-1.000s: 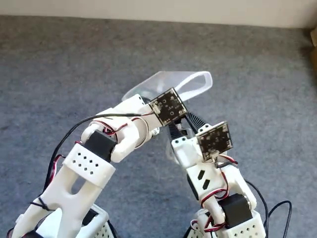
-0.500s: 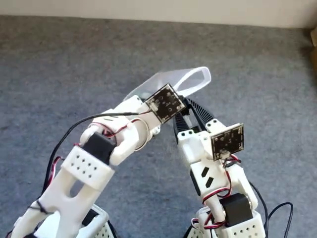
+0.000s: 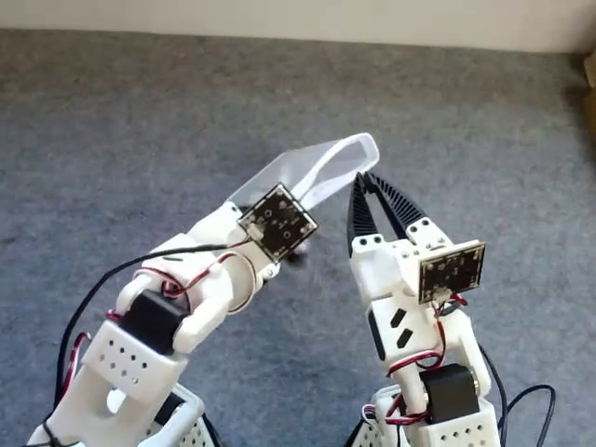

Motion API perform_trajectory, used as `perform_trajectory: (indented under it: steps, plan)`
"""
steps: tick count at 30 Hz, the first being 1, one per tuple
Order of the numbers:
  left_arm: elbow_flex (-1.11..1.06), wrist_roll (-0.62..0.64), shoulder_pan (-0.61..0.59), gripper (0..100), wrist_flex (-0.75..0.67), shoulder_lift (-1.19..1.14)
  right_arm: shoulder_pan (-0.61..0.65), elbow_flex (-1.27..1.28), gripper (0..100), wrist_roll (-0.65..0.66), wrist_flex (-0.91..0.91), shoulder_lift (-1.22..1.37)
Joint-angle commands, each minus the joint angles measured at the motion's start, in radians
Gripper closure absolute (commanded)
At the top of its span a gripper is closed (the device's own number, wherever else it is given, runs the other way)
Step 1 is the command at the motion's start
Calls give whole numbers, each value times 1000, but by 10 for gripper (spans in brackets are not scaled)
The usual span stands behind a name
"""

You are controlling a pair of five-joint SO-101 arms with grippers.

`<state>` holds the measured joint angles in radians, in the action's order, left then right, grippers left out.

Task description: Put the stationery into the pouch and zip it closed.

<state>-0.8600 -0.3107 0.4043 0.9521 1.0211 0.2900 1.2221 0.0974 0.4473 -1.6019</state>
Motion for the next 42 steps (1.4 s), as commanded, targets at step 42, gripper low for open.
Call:
perform_trajectory:
  steps: [42]
  plan:
    - [7,14,8,996,38,101,348,110,822,-117,159,-15]
